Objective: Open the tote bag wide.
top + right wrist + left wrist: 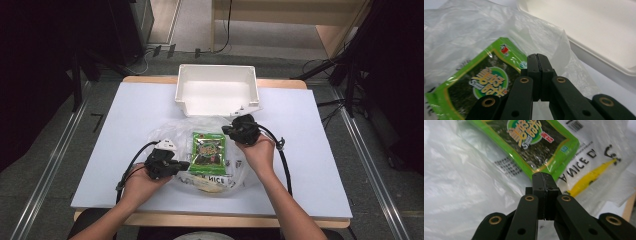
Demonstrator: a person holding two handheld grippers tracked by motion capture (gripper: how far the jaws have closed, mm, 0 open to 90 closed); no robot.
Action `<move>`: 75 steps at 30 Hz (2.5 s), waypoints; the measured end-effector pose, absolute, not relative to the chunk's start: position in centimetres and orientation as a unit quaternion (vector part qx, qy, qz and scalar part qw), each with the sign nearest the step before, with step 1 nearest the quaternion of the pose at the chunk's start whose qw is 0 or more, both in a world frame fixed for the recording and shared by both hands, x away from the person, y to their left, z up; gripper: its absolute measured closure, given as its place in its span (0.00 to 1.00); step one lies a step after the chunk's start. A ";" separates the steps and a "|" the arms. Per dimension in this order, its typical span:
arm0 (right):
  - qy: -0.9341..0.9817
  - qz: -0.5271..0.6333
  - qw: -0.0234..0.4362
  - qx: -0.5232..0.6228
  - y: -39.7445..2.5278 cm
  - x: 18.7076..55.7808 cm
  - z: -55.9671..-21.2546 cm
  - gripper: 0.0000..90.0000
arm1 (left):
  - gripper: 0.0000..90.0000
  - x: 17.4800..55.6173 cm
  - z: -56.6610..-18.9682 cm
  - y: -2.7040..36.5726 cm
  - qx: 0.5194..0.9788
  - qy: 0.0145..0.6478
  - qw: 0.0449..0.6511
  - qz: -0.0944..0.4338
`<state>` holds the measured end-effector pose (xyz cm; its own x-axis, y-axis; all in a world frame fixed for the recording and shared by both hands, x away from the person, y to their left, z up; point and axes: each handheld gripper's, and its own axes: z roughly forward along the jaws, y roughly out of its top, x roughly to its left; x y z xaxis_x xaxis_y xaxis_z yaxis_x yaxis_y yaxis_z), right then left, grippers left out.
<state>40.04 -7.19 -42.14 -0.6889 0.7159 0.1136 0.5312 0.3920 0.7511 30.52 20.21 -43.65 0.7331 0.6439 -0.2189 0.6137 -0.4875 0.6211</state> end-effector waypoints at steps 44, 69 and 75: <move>0.805 0.357 0.154 0.447 -10.6 43.0 -46.7 1.00 | 1.00 29.3 -45.2 21.1 0.870 0.362 0.334 -0.002; 0.814 0.402 0.136 0.396 -9.7 40.0 -42.2 0.95 | 0.81 32.3 -42.1 21.1 0.856 0.366 0.366 0.005; 0.813 0.414 0.128 0.390 -9.8 39.0 -41.9 0.91 | 0.72 33.2 -41.7 20.9 0.854 0.365 0.371 0.013</move>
